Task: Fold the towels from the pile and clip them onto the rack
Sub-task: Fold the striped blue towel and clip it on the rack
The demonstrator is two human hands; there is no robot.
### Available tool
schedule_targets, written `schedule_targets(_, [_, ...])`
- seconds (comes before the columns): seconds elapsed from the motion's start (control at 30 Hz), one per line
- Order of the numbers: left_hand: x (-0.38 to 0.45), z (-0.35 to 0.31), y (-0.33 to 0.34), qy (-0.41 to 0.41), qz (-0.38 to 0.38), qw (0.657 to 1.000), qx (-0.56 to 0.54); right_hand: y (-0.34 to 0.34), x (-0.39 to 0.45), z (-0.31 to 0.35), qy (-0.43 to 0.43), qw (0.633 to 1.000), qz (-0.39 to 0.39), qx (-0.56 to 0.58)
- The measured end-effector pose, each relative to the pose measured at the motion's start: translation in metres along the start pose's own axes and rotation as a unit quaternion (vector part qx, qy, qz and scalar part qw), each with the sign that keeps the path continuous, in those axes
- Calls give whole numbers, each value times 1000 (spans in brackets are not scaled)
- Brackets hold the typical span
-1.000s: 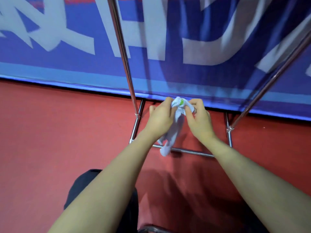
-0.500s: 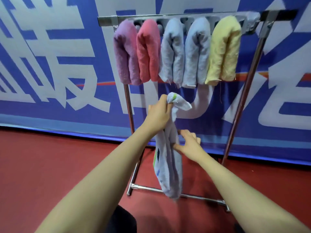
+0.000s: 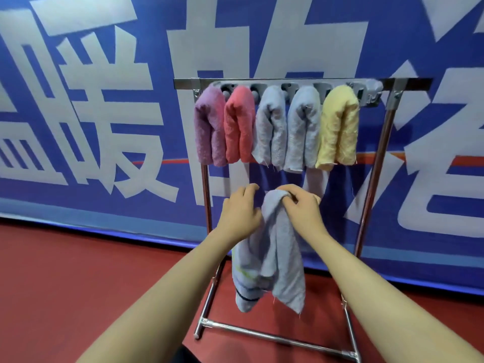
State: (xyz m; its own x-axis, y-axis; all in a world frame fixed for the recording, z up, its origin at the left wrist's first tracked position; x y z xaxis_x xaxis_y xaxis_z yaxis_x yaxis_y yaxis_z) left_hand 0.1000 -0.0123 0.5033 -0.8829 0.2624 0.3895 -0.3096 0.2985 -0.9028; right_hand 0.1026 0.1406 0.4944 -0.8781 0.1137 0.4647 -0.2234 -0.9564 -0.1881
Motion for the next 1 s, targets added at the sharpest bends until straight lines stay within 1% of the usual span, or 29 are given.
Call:
schedule_targets(0.1, [3, -11, -1, 62, 3, 998, -10, -1, 4, 12, -9, 1000, 20, 14])
schedule_targets(0.17, [6, -18, 0, 77, 26, 995, -50, -3, 6, 18, -9, 999, 7, 52])
schedule_targets(0.23, [9, -22, 0, 68, 44, 993, -88, -7, 8, 22, 7, 995, -11, 103])
schedule_targets(0.27, [12, -23, -1, 65, 40, 993, -92, -9, 9, 24, 11, 993, -13, 117])
schedule_targets(0.37, [18, -22, -5, 53, 8, 995, -81, -15, 17, 28, 5, 994, 6, 107])
schedule_targets(0.5, [23, -24, -11, 38, -9, 989, -139, -20, 22, 29, -3, 995, 19, 96])
schedule_targets(0.63, [23, -24, -20, 55, -64, 990, -110, -16, 19, 20, 21, 997, 51, 51])
schedule_targets(0.7, [24, -21, -24, 51, -71, 990, -112, -13, 16, 10, 35, 998, 48, -20])
schedule_targets(0.77, [24, -16, -29, 53, -70, 989, -117, -9, 12, 1, 73, 993, 77, -52])
schedule_targets(0.83, [25, -9, -33, 59, -75, 990, -103, -6, 10, -9, 106, 989, 94, -35])
schedule_targets(0.93, [25, 6, -36, 46, -74, 995, -54, -4, 13, -7, 125, 991, 50, 21])
schedule_targets(1.0, [24, 12, -40, 32, -78, 995, -57, 0, 18, 1, 106, 993, 25, 43])
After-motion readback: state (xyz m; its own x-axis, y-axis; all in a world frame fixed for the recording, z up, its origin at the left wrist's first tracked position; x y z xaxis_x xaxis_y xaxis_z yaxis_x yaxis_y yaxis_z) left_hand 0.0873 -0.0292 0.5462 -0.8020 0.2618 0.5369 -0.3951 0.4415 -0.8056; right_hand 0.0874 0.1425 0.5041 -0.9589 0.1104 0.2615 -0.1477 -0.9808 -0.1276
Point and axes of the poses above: each hand's wrist, its own x-axis towards the middle knuckle, its own y-axis out of the palm, z = x × y, the point moved 3 cm from there along x, towards the middle knuckle, and after that the axes turned 15 degrees about x, right-handed, at the moved point
